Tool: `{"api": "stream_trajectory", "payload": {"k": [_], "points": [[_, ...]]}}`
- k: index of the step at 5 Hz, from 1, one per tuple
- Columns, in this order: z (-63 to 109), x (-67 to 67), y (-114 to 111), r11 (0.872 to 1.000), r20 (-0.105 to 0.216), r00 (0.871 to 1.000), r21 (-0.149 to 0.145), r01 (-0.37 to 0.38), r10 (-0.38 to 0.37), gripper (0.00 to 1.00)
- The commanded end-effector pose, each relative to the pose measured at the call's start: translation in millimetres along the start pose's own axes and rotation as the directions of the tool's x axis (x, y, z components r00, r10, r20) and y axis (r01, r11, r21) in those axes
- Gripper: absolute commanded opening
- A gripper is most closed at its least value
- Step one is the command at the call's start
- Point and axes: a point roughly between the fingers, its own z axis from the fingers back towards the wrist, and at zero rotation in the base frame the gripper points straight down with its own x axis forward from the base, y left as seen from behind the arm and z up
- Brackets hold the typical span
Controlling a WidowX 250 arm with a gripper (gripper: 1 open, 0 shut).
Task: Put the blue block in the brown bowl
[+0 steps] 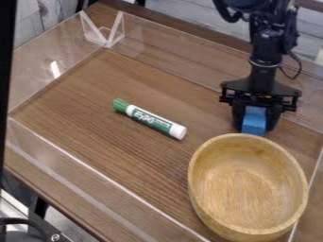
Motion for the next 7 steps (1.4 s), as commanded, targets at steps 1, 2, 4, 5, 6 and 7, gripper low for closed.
{"api": "stream_trajectory", "payload": {"k": [1, 2, 4, 5, 6, 7], "points": [[20.0, 6.1, -11, 0.999, 0.047, 0.999, -0.018, 0.027, -0.026, 0.0], [25.1, 6.1, -12, 0.999, 0.049, 0.998, -0.014, 0.033, -0.032, 0.0], [38.9, 0.5, -13, 0.998, 0.045, 0.997, -0.006, 0.07, -0.07, 0.0], [47.8, -2.7, -13, 0.996, 0.044, 0.995, -0.002, 0.09, -0.09, 0.0], [64.1, -8.4, -14, 0.992, 0.047, 0.991, -0.004, 0.126, -0.126, 0.0], [84.0, -25.9, -16, 0.986, 0.054, 0.985, 0.002, 0.164, -0.164, 0.0]]}}
